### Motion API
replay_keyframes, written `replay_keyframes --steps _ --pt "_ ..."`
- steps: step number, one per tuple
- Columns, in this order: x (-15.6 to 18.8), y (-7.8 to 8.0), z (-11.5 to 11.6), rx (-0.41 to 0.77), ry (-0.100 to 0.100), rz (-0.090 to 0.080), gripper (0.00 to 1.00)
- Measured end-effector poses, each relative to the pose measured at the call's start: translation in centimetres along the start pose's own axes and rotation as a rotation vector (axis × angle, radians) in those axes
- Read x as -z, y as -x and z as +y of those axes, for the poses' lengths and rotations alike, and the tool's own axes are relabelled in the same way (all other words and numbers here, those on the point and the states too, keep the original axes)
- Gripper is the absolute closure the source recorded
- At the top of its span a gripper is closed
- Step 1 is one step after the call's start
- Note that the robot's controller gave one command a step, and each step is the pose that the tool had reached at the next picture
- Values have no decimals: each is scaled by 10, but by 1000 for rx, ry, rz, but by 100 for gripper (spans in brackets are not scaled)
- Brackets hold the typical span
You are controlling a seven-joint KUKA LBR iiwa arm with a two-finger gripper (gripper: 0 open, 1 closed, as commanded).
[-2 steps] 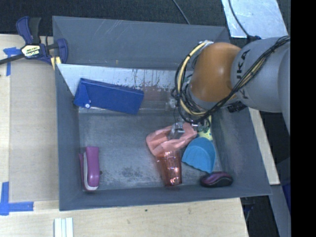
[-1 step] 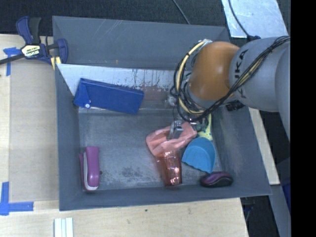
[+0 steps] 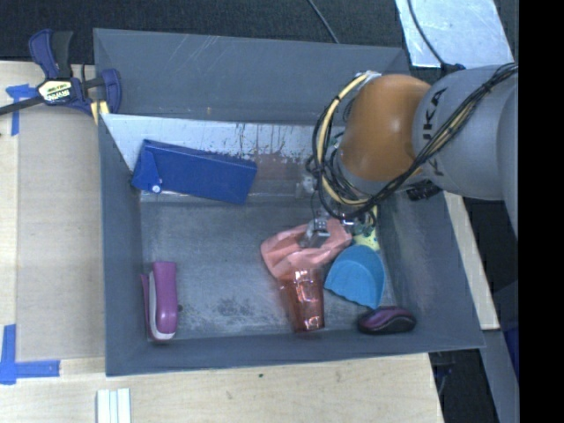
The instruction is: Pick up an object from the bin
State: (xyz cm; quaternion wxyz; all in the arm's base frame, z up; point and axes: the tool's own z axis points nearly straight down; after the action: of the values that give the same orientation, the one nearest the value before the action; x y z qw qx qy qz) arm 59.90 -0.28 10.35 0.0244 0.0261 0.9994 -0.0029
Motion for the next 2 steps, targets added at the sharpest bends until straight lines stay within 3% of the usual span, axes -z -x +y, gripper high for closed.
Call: replay_keyframes --steps 1,2 --pt "3 0 1 -7 3 -12 0" --pt "-3 4 1 -8 3 -13 0"
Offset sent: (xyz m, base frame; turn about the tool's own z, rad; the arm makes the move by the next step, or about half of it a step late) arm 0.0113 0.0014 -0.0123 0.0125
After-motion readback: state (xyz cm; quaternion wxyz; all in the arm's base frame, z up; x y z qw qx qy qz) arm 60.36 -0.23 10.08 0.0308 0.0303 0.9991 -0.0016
